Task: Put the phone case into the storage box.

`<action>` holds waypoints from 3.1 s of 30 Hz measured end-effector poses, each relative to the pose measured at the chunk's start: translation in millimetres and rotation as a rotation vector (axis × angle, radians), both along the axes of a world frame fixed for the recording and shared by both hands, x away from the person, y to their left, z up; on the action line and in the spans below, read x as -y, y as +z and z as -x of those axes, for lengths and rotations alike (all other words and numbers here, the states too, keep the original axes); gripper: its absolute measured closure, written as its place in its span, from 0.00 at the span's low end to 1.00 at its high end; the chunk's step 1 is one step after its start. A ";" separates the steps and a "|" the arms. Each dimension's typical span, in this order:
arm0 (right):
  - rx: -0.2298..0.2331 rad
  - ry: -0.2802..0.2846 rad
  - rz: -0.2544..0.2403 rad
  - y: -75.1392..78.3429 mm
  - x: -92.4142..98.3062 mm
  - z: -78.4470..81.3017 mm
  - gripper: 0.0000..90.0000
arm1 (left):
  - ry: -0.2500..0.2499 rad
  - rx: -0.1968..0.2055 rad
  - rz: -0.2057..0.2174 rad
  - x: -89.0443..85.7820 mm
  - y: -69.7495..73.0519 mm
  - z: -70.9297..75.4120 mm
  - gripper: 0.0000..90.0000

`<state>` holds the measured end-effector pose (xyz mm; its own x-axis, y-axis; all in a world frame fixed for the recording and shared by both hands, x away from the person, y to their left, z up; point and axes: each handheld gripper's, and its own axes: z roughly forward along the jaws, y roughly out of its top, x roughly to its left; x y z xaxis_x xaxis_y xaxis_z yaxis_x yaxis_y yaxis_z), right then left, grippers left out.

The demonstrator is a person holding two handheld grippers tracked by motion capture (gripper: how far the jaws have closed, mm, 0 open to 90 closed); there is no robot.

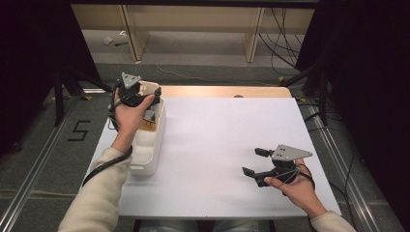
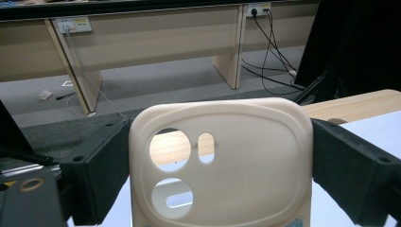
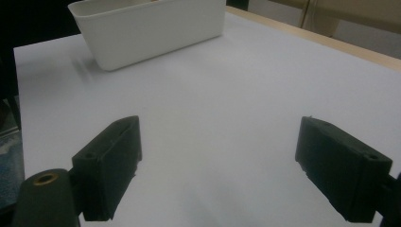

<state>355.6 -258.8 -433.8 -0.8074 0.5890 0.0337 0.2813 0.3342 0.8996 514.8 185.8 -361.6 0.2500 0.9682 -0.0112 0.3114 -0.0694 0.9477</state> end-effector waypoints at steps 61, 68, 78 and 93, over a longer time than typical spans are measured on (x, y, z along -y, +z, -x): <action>0.000 0.004 0.002 0.3 0.1 0.3 0.18 | 0.015 -0.076 0.005 -4.0 -18.1 -43.9 0.12; 0.000 0.005 0.002 0.3 0.0 0.3 0.18 | 0.017 -0.081 0.007 -5.0 -19.6 -46.3 0.12; 0.000 0.005 0.001 0.3 0.0 0.3 0.18 | 0.021 -0.083 0.006 -5.3 -18.4 -49.7 0.12; 0.000 0.006 0.002 0.1 0.0 0.1 0.18 | 0.031 -0.103 0.006 -4.5 -22.5 -57.1 0.12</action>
<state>355.5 -258.8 -433.8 -0.8110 0.5841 0.0327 0.2795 0.3379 0.8987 571.9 190.3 -384.1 0.2170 0.9753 -0.0415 0.4095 -0.0524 0.9108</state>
